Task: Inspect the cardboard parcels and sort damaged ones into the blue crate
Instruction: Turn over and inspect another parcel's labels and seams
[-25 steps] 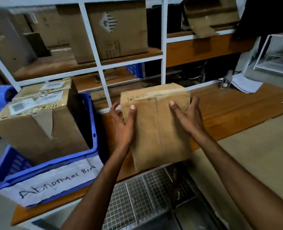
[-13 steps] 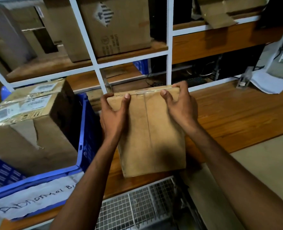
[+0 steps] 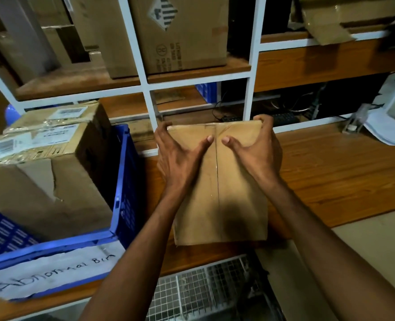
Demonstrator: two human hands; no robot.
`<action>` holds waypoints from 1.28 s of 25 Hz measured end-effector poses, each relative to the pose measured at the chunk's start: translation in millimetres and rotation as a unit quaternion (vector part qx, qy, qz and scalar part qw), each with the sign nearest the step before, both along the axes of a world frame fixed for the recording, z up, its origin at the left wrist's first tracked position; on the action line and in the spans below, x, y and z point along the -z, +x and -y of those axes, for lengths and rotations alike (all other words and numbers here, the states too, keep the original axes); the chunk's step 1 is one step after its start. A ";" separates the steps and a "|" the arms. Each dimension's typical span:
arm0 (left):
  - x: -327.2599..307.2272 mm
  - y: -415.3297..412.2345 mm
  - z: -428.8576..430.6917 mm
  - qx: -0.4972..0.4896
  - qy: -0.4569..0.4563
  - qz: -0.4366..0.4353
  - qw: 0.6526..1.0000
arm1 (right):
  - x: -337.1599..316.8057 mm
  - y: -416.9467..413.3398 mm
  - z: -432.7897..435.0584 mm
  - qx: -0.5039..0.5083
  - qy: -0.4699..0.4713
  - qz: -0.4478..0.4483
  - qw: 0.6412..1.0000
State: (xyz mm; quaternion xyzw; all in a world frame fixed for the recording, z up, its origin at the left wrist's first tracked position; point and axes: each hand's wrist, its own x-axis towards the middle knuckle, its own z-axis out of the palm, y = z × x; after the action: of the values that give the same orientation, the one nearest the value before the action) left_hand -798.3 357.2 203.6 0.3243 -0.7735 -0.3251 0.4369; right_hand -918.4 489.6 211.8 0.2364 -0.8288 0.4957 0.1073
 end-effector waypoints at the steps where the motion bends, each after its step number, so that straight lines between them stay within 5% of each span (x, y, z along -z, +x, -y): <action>1: 2.1 -1.6 3.5 0.001 0.010 0.000 1.000 | -0.4 -2.1 -1.5 -0.008 -0.003 0.004 1.000; 13: -1.5 7.3 2.5 -0.019 0.035 -0.077 0.996 | -6.6 -9.1 -24.5 0.012 -0.029 -0.030 0.999; 32: 12.1 10.2 -0.1 0.041 -0.011 0.013 0.999 | -3.1 10.3 -24.2 -0.065 0.018 0.032 0.997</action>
State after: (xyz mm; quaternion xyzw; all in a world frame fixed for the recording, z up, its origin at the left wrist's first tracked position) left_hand -788.1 357.3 191.6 0.2915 -0.7952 -0.3303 0.4166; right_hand -908.1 513.7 215.0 0.2759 -0.8235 0.4938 0.0437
